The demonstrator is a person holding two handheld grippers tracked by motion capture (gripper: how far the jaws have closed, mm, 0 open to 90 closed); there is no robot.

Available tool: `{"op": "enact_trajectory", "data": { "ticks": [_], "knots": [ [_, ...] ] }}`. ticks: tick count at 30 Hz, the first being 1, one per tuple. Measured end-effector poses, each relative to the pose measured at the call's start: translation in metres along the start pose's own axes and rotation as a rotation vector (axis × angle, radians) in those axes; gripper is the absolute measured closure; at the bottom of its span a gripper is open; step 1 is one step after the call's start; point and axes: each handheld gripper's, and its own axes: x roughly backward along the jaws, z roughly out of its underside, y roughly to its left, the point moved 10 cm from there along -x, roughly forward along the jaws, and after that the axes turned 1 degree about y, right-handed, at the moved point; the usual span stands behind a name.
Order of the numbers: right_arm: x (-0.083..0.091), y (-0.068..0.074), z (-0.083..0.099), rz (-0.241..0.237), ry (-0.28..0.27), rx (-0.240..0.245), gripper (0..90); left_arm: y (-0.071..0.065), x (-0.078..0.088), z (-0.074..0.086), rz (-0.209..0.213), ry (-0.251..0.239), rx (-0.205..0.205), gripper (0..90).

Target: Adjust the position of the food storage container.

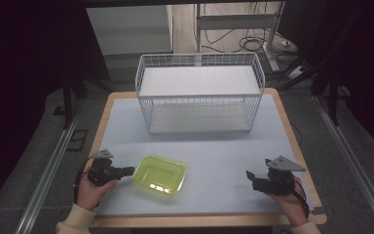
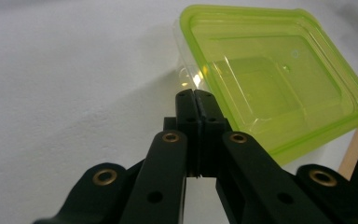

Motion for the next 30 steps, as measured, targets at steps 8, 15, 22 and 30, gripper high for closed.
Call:
{"op": "enact_trajectory", "data": {
  "ticks": [8,15,22,30],
  "knots": [
    [0.000,0.000,0.000,0.003,0.001,0.001,17.6,-0.008,-0.002,0.001,0.034,0.010,-0.006,90.0],
    [-0.001,0.000,0.000,0.006,0.004,0.001,17.6,-0.020,-0.009,0.000,0.055,0.024,-0.027,89.9],
    [-0.001,0.001,0.000,0.004,0.003,0.003,17.6,-0.030,-0.014,-0.002,0.065,0.035,-0.043,89.9],
    [-0.002,0.003,0.000,0.001,0.009,0.005,17.6,-0.043,-0.023,-0.008,0.075,0.037,-0.055,89.9]
  ]
}}
